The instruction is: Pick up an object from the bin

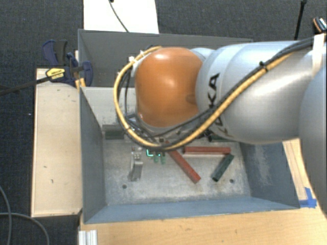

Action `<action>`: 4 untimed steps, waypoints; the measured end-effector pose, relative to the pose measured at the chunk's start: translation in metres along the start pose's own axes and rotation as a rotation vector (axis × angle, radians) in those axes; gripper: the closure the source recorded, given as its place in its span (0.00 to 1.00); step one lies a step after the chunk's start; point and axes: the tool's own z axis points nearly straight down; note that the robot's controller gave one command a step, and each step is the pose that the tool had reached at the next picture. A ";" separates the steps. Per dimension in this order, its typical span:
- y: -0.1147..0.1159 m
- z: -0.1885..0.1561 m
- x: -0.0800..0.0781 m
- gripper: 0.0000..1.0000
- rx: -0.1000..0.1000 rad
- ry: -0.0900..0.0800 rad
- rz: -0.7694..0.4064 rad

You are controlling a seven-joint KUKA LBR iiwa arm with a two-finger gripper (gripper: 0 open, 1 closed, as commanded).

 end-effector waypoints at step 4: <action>-0.176 0.158 -0.059 1.00 -0.003 -0.010 0.285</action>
Offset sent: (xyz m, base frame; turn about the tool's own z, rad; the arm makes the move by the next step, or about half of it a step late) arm 0.0118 -0.0636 -0.0040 0.0438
